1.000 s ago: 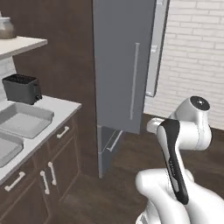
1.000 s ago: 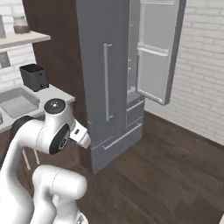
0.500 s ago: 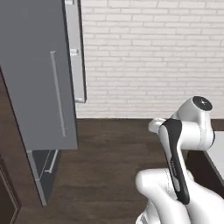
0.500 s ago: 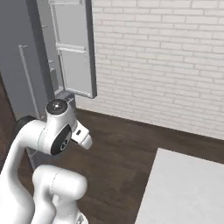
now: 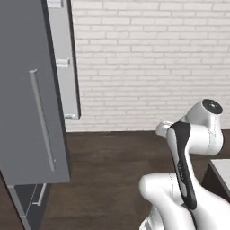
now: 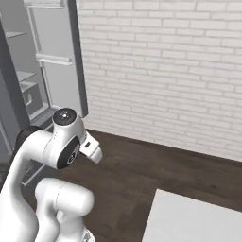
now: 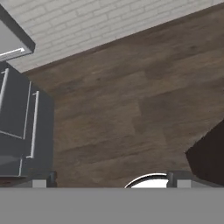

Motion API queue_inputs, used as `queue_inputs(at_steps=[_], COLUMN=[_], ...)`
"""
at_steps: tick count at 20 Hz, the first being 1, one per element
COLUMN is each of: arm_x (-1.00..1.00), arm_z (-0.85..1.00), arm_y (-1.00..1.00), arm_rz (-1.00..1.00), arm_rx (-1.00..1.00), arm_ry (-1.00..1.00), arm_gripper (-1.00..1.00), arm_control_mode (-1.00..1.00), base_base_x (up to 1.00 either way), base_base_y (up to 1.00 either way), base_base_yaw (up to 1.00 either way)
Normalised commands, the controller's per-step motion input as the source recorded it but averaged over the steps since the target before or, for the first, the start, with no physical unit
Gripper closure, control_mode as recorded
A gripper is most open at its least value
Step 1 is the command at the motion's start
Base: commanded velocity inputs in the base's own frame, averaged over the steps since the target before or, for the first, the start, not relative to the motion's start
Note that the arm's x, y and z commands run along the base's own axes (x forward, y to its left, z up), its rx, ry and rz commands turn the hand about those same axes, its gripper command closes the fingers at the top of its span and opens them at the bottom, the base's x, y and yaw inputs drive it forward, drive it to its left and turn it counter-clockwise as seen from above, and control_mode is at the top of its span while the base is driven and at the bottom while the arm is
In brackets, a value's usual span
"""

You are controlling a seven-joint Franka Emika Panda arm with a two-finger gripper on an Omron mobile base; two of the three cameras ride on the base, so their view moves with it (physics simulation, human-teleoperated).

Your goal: Place one avocado and one chicken drumstick in each tupperware on the nearby counter, to pack two identical lunches.

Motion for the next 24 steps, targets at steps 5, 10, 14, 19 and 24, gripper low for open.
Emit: queue_inputs(at_steps=[5,10,14,19,24], arm_x=[0.0,0.0,0.0,0.0,0.0], arm_z=[0.0,0.0,0.0,0.0,0.0], arm_y=[0.0,0.0,0.0,0.0,0.0], arm_rz=[0.0,0.0,0.0,0.0,0.0], arm_rx=[0.0,0.0,0.0,0.0,0.0], arm_ry=[0.0,0.0,0.0,0.0,0.0], arm_gripper=[-1.0,-1.0,-1.0,-1.0,-1.0], arm_control_mode=[1.0,1.0,1.0,1.0,1.0], base_base_x=[0.95,0.58,0.53,0.96,0.44], base_base_y=[0.0,-0.06,-0.19,-0.36,-0.47], base_base_yaw=[0.31,0.46,0.51,0.51,0.54])
